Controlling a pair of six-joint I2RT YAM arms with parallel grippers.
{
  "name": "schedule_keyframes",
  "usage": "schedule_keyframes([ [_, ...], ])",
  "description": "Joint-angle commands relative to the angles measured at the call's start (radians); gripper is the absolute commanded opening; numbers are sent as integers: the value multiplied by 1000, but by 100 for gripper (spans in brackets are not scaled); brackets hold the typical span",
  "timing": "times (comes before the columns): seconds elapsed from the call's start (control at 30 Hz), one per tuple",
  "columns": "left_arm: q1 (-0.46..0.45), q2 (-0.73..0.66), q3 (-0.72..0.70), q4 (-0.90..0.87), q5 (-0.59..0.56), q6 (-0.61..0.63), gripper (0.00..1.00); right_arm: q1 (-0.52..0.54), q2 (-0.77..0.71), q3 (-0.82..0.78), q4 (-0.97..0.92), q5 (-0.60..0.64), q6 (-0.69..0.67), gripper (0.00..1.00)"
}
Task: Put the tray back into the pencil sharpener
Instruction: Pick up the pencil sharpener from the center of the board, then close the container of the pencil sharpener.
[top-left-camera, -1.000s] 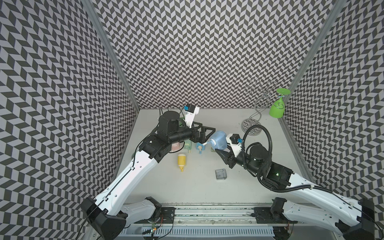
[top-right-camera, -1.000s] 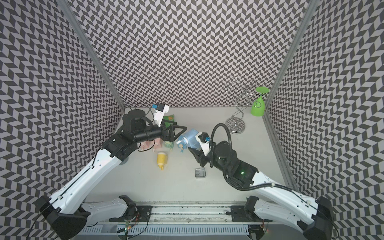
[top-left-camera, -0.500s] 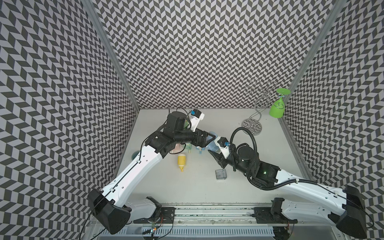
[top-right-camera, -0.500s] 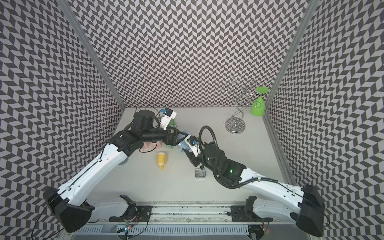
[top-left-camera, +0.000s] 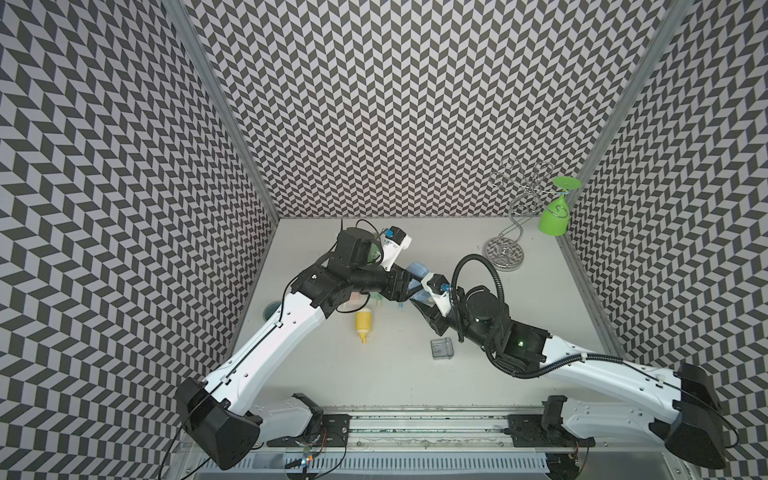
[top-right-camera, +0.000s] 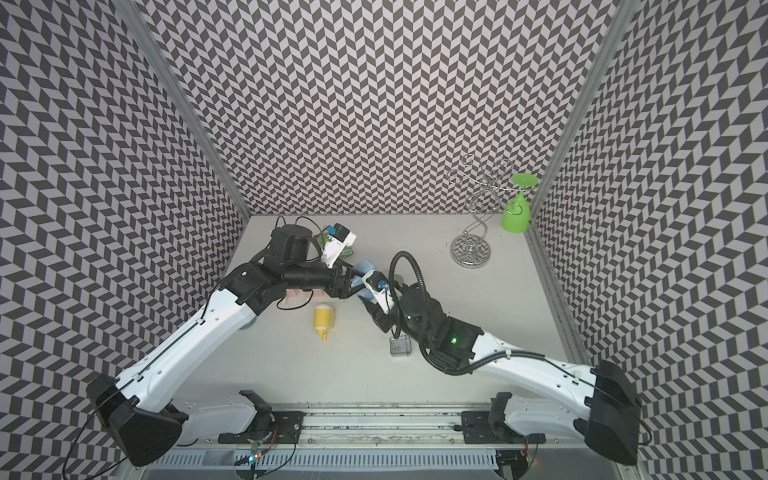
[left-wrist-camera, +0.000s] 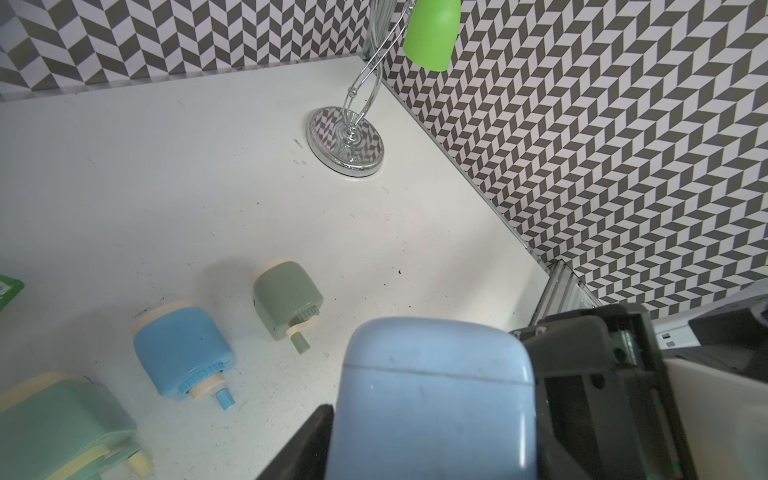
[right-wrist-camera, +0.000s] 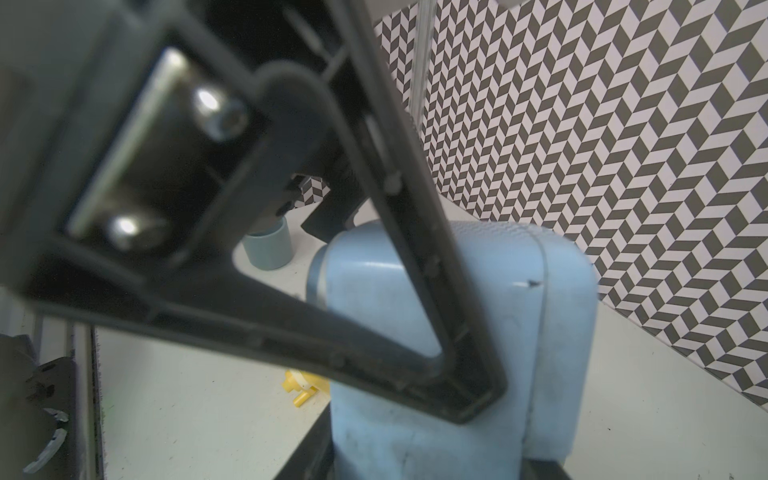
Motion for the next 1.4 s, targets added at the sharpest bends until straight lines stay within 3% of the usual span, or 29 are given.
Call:
schedule_keyframes([
  [0.0,-2,-30,-23,-4,8,10,47,10,-5,34,94,22,-26,29],
  [0.07,-2,-36,-39,17,26,6,31,10,-3,38,79,16,-29,40],
  [0.13,-2,-47,-53,36,29,7,20,11,-2,45,51,28,-27,58],
  [0.2,-2,-61,-75,58,5,19,19,10,-25,46,23,47,-16,81],
  [0.3,-2,-96,-148,116,-59,77,15,11,-98,18,-24,74,26,100],
  [0.43,-2,-169,-336,269,-172,232,7,10,-234,-59,-113,49,134,99],
  [0.5,-2,-202,-426,343,-187,329,7,9,-299,-96,-186,78,274,99],
  [0.57,-8,-227,-500,389,-140,459,4,9,-339,-115,-286,135,464,97],
  [0.7,-37,-257,-622,422,-51,681,7,5,-371,-141,-570,181,881,89],
  [0.83,-75,-235,-684,421,-15,838,10,-20,-375,-198,-628,80,1061,82],
  [0.9,-97,-201,-696,431,-18,876,10,-70,-359,-217,-607,-7,1071,81],
  [1.03,-158,-107,-683,453,-43,913,11,-207,-277,-222,-604,-188,1019,67],
  [1.2,-226,6,-649,455,-95,948,16,-287,-164,-204,-568,-279,894,65],
  [1.37,-231,64,-643,495,-114,913,20,-297,-23,-156,-541,-353,797,60],
])
